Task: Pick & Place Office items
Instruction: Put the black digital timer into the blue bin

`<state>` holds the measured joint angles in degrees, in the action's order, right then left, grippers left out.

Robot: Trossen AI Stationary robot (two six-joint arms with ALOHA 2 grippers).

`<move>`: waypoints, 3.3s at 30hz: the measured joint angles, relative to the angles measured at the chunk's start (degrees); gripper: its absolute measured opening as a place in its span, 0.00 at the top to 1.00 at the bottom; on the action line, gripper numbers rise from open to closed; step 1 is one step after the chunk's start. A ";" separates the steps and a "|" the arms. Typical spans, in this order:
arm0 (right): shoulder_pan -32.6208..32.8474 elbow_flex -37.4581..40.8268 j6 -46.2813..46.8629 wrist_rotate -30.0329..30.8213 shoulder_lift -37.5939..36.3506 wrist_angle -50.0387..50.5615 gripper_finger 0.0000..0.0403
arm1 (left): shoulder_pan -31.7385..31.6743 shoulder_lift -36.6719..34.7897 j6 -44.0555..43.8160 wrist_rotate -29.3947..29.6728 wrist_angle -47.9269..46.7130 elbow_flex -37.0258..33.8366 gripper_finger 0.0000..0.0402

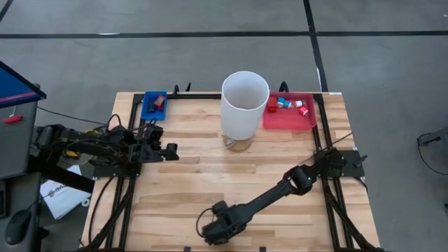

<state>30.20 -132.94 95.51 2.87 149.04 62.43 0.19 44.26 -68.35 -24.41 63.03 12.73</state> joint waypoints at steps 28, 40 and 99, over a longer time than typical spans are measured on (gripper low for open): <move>6.56 -0.09 -7.20 5.62 -4.59 -7.20 0.30 | 0.00 -1.91 1.13 -2.43 -1.20 0.00 0.25; 4.57 -0.09 -21.28 7.83 -4.64 -5.25 0.30 | 0.02 -1.89 2.98 -3.12 -1.29 0.00 0.25; 0.98 0.12 -24.24 13.25 0.03 13.77 0.30 | 0.00 -1.91 2.11 -1.80 -1.25 0.02 0.25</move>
<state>31.18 -132.82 71.27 16.12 149.07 76.20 0.19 42.35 -66.24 -26.21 61.77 12.75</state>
